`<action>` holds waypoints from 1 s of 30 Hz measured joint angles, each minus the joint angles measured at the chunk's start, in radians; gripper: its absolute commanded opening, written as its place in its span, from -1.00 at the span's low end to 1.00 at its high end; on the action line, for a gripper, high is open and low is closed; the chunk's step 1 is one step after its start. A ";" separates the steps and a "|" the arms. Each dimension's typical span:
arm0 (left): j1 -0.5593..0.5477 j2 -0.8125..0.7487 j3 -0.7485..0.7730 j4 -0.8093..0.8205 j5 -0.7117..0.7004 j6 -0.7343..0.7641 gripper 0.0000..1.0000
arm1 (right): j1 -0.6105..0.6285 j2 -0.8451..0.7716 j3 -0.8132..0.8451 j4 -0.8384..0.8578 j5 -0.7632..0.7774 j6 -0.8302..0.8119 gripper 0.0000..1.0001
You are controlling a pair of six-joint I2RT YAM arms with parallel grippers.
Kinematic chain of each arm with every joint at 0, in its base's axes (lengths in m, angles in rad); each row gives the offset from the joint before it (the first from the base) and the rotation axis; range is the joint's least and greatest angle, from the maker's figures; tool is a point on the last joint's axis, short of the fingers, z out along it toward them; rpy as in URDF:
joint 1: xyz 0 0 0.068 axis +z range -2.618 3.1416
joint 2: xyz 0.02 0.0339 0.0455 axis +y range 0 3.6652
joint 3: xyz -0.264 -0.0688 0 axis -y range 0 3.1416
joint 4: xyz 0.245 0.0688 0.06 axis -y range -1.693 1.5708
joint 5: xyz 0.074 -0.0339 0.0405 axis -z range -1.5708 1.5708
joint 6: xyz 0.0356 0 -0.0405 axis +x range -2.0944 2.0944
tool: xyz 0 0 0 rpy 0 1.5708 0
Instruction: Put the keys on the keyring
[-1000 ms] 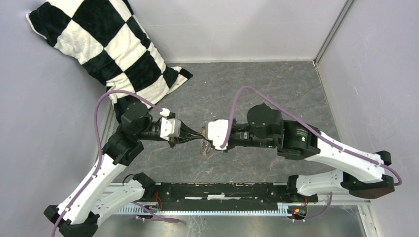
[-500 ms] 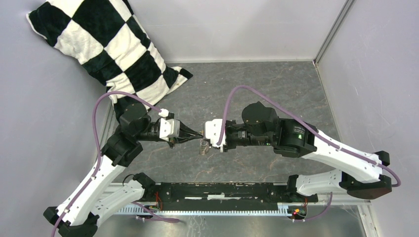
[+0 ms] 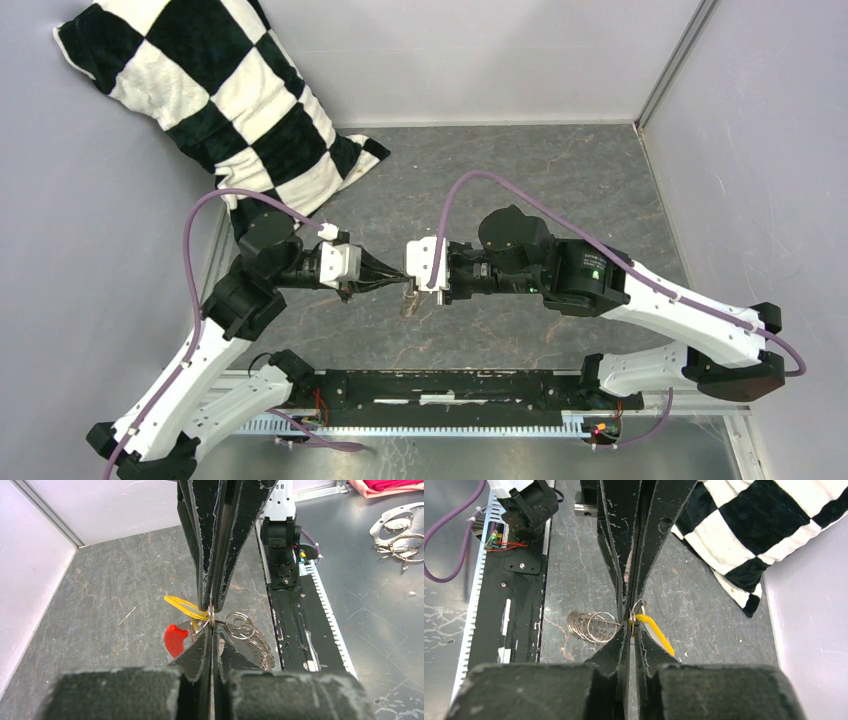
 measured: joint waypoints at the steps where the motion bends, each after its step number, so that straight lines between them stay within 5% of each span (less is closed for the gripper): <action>1: 0.000 -0.001 0.000 0.000 0.000 0.000 -0.95 | 0.000 0.000 0.000 0.002 0.003 0.003 -0.96; 4: 0.000 -0.002 0.000 0.002 0.000 0.000 -0.93 | 0.000 -0.003 -0.003 0.012 0.006 0.011 -0.99; 6: 0.000 -0.002 0.000 0.002 0.000 0.000 -0.64 | -0.001 -0.018 -0.029 0.039 0.006 0.018 -0.99; 10: 0.000 -0.002 0.000 -0.008 0.000 0.001 -0.39 | -0.015 -0.080 -0.136 0.124 -0.003 0.036 -0.99; 17: 0.000 -0.003 0.033 -0.125 -0.002 0.059 -0.38 | -0.098 -0.164 -0.291 0.223 -0.090 0.088 -0.99; 30: 0.000 -0.029 0.043 -0.134 -0.038 0.103 -0.30 | -0.143 -0.112 -0.293 0.253 -0.306 0.110 -0.99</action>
